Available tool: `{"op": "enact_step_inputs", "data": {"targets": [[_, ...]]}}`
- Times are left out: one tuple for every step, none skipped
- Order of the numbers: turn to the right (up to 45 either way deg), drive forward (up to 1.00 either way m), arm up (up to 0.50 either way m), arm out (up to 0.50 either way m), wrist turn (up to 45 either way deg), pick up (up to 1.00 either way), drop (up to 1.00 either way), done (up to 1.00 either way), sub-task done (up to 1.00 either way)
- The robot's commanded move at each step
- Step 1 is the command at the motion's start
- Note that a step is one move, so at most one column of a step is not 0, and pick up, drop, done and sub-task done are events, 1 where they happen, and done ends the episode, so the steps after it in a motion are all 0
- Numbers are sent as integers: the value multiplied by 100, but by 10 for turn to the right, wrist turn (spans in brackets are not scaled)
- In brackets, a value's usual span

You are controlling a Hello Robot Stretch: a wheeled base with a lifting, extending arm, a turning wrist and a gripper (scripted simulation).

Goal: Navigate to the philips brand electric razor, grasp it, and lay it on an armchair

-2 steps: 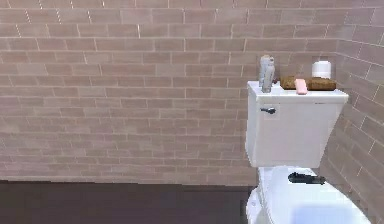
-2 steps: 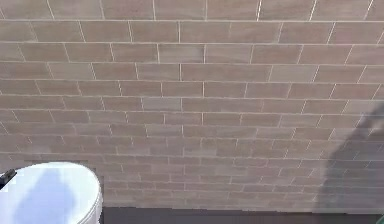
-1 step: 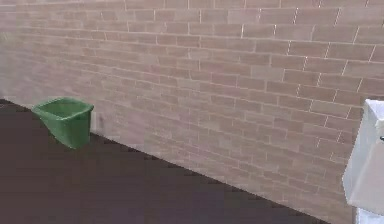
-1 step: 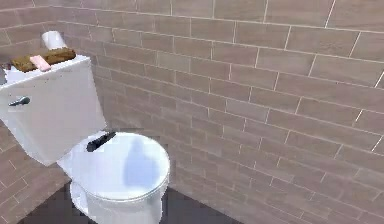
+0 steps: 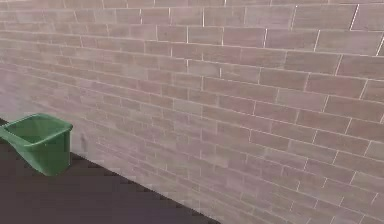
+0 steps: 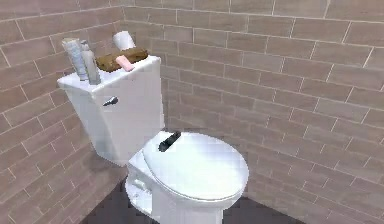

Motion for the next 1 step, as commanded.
{"op": "enact_step_inputs", "data": {"targets": [[210, 0, 0, 0, 0, 0, 0, 0, 0]]}}
